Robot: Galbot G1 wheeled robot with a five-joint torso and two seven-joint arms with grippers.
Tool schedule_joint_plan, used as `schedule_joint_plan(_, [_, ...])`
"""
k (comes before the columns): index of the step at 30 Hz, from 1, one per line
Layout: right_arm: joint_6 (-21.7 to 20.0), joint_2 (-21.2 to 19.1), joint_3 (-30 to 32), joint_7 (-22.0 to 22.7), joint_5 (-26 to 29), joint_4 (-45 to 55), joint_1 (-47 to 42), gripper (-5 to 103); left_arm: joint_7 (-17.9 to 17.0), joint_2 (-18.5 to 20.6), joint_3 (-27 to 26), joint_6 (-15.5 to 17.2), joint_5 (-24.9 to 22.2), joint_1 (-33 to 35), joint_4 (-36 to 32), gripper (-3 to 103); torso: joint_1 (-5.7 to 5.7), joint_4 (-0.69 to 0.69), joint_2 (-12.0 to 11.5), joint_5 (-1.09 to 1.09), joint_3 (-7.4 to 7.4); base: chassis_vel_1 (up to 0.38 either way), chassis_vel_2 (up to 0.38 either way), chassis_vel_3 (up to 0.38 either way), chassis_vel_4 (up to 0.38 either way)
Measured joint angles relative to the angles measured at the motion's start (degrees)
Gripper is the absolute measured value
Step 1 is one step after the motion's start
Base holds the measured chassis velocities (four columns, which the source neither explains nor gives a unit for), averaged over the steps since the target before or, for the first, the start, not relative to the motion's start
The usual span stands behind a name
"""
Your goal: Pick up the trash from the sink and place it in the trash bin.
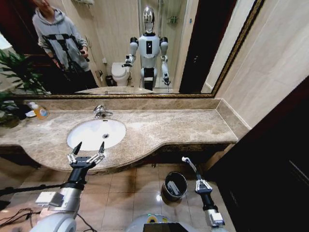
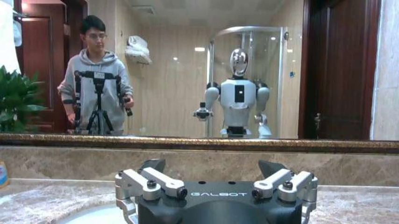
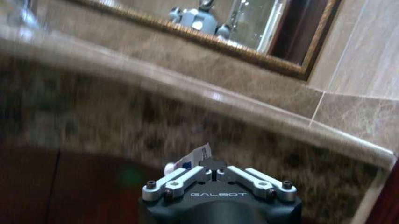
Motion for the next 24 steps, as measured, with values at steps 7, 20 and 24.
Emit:
schedule_joint_plan(7, [3.17,-1.15,-0.04,2.61,-4.58,-10.25,3.48,0,0.00,0.00,0.00,0.00,0.00,0.00,0.00,100,0.01,0.01,-0.01,0.00,0.00,0.000,0.000,0.000,0.000])
schedule_joint_plan(20, [0.83,-0.03,-2.85,-0.15,-7.20,-29.77,15.13,0,0.00,0.00,0.00,0.00,0.00,0.00,0.00,100,0.01,0.01,-0.01,0.01,0.00,0.000,0.000,0.000,0.000])
schedule_joint_plan(24, [0.32,-0.33,-3.16,-1.36,-8.03,-37.93,19.04,0,0.00,0.00,0.00,0.00,0.00,0.00,0.00,100,0.01,0.01,-0.01,0.01,0.00,0.000,0.000,0.000,0.000])
